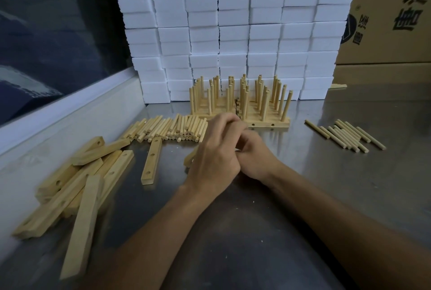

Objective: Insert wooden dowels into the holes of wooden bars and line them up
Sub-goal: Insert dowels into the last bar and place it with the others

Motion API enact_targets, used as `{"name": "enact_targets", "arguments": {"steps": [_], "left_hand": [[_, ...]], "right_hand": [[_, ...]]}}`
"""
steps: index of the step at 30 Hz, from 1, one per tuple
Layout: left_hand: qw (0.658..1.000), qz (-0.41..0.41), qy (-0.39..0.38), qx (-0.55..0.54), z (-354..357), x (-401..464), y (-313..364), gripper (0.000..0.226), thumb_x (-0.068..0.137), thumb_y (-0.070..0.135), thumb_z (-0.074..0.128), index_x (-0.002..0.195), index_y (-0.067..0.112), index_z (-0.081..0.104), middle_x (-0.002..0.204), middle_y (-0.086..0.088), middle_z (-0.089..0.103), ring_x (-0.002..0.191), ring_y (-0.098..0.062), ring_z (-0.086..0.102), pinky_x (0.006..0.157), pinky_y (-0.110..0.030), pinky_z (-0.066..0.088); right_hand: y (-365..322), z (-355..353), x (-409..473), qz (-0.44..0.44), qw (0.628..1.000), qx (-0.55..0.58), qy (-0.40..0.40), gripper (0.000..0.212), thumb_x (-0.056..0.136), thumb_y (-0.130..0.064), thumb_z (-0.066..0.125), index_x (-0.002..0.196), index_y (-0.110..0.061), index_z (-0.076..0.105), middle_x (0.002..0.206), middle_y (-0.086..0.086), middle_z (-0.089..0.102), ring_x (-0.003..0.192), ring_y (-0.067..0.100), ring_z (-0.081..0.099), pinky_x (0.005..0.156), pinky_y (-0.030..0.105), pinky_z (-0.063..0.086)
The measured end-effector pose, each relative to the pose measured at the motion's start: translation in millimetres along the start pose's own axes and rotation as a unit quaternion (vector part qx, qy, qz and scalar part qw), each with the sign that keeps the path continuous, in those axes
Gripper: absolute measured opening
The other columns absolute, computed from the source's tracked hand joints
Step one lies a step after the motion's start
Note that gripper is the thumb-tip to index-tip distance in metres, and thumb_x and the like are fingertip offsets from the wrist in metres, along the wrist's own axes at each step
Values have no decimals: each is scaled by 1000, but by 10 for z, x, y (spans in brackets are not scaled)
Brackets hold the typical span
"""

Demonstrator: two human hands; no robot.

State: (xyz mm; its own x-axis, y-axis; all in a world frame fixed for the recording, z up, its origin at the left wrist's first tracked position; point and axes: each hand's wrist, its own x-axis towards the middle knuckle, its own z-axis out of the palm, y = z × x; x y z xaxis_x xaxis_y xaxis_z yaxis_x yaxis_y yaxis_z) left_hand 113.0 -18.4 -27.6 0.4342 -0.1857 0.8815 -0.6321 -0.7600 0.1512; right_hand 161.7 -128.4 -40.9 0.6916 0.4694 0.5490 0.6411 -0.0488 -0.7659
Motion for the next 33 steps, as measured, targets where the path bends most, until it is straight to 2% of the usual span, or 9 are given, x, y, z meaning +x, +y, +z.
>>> {"name": "enact_targets", "arguments": {"steps": [4,7,9,13,17,20,24,29,33], "left_hand": [[998,-57,11,-23,19,-62,-94,39,87,-8,57,125,-5,52,125,-18,54,116,-21,51,100,-18,42],[992,-118,-4,-45,27,-114,-161,38,94,11,54,131,3,49,118,-7,59,104,-11,55,85,-20,45],[986,-154,-18,-62,46,-136,-199,35,97,24,49,129,8,52,112,1,60,96,-3,54,80,-18,43],[962,-220,-46,-153,69,-143,-265,30,99,35,46,116,16,61,99,4,66,88,-11,66,70,-36,57],[914,-306,-52,-260,58,-126,-256,15,101,26,52,97,38,61,75,7,68,66,-7,68,48,-30,55],[869,-380,-60,-311,45,-92,-276,17,102,21,51,98,29,66,78,-3,70,73,-24,71,61,-41,58],[801,-446,-79,-391,26,-59,-288,18,102,19,52,111,8,64,69,-8,66,56,-22,66,45,-31,55],[767,-497,-68,-401,50,-47,-349,19,102,15,52,117,6,59,69,-1,72,55,-24,69,45,-30,55],[726,-556,19,-405,64,-34,-464,22,105,17,42,112,1,56,82,-11,74,53,-24,66,42,-28,50]], "right_hand": [[-17,13,-24,25,995,89,38,22,88,15,58,100,-2,64,81,-7,72,80,4,69,70,17,52],[8,-29,-42,103,981,158,46,20,94,2,60,113,-3,63,97,8,76,95,27,72,82,42,59],[13,-45,-51,138,975,164,60,22,94,-6,63,116,-2,63,102,18,74,100,39,68,90,54,53],[27,-50,-38,167,965,181,93,16,92,-15,69,95,-1,64,84,16,72,75,20,68,67,30,50],[33,-52,-35,182,955,203,118,19,93,-20,67,94,-1,68,73,9,70,64,15,62,60,23,48],[46,-45,-39,191,952,206,121,24,94,-18,66,97,5,71,70,7,69,59,12,58,61,24,50],[46,-53,-45,208,951,208,99,17,94,-11,66,100,3,74,69,9,69,60,13,60,62,25,53],[40,-20,-43,208,957,161,123,13,93,-13,69,94,-3,77,74,11,73,61,13,64,58,22,53],[78,0,-33,228,961,62,143,17,94,-22,67,85,-10,75,78,8,74,63,7,65,58,17,52]]}}
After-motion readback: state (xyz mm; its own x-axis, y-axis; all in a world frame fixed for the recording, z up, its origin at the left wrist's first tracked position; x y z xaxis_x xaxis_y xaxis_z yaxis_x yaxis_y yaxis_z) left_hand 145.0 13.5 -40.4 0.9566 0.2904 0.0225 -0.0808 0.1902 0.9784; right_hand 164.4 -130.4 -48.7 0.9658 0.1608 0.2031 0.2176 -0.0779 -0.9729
